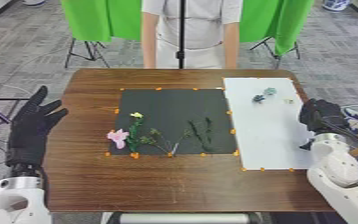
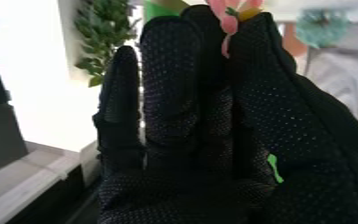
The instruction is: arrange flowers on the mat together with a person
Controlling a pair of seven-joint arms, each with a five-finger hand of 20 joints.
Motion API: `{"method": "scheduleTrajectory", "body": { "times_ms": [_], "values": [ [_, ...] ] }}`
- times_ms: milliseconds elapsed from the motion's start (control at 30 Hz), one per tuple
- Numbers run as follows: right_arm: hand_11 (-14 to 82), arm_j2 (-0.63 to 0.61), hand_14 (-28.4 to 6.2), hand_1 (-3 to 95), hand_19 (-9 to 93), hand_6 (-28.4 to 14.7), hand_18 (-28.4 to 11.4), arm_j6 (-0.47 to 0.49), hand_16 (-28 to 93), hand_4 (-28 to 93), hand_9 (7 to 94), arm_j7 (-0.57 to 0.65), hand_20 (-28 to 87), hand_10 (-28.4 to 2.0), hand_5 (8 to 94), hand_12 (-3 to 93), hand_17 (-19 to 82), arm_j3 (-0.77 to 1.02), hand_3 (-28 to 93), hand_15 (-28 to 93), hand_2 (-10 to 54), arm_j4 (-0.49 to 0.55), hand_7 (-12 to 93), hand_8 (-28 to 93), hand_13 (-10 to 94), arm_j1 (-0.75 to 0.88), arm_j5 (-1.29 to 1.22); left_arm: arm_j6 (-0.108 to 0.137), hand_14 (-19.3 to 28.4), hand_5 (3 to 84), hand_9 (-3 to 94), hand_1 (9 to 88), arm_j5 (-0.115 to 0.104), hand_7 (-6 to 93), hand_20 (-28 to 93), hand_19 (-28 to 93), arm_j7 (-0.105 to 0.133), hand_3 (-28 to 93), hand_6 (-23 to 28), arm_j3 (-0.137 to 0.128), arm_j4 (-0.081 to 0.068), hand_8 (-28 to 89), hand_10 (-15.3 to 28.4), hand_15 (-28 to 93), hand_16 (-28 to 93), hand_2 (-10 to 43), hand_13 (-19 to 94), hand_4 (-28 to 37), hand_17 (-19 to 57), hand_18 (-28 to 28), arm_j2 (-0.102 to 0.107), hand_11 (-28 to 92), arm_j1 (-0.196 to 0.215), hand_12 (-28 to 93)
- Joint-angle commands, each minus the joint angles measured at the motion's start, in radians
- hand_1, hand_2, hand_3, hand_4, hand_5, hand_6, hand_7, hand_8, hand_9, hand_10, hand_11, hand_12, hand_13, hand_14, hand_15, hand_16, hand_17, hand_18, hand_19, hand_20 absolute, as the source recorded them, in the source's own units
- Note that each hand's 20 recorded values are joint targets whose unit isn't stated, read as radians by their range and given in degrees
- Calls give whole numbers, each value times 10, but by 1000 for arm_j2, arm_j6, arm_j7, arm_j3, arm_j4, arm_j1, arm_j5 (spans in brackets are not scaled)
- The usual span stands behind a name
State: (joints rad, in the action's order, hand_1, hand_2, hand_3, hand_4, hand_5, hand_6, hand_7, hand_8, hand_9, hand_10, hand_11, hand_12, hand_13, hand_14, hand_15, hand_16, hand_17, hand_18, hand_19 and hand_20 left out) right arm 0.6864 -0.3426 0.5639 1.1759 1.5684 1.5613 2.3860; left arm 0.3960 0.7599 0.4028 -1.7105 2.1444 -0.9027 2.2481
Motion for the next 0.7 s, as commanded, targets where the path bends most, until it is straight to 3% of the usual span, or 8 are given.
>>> {"method": "scheduleTrajectory", "body": {
  "times_ms": [33,100,333,467,500,700],
  "values": [
    [165,12,0,619,716,52,-135,-43,350,-283,878,-118,326,-26,792,385,315,-139,658,488,-95,188,333,-17,781,-159,34,1,238,320,333,215,-21,84,160,446,10,792,36,-37,17,-79,167,485,-77,41,235,-283,-79,214,-14,226,59,103],
    [165,35,0,618,715,52,-135,-51,352,-283,878,-153,329,-25,793,386,314,-236,660,488,-95,214,333,-16,781,-253,25,-3,238,320,333,215,-37,84,160,446,19,791,37,-43,20,-79,167,485,-77,40,234,-283,-79,214,-18,226,65,103],
    [165,206,-3,615,711,52,-131,-5,359,-283,877,-274,336,-26,790,390,311,-553,665,490,-95,226,335,-11,779,-537,20,0,241,321,334,214,-31,85,161,449,21,791,37,-48,23,-80,170,490,-77,40,235,-283,-78,214,-25,230,77,104],
    [165,316,-4,613,709,53,-130,15,359,-283,877,-314,338,-26,788,390,309,-684,666,492,-95,165,337,-9,778,-642,47,-5,241,321,334,214,-29,86,162,450,16,790,37,-42,18,-80,168,491,-78,40,235,-283,-77,214,-19,231,59,105],
    [166,346,-3,610,709,53,-130,38,360,-283,874,-328,340,-26,787,392,309,-694,669,493,-95,143,338,-9,777,-650,56,0,240,320,334,214,-39,87,162,450,23,791,37,-36,16,-80,168,490,-78,40,235,-283,-77,214,-7,231,55,105],
    [173,438,-5,606,699,54,-128,123,361,-283,867,-361,345,-27,778,400,296,-779,671,509,-95,58,350,-12,759,-671,113,-16,240,321,334,214,-24,86,162,452,-5,791,37,-31,5,-80,169,491,-79,39,235,-283,-78,215,-12,232,22,104]
  ]
}}
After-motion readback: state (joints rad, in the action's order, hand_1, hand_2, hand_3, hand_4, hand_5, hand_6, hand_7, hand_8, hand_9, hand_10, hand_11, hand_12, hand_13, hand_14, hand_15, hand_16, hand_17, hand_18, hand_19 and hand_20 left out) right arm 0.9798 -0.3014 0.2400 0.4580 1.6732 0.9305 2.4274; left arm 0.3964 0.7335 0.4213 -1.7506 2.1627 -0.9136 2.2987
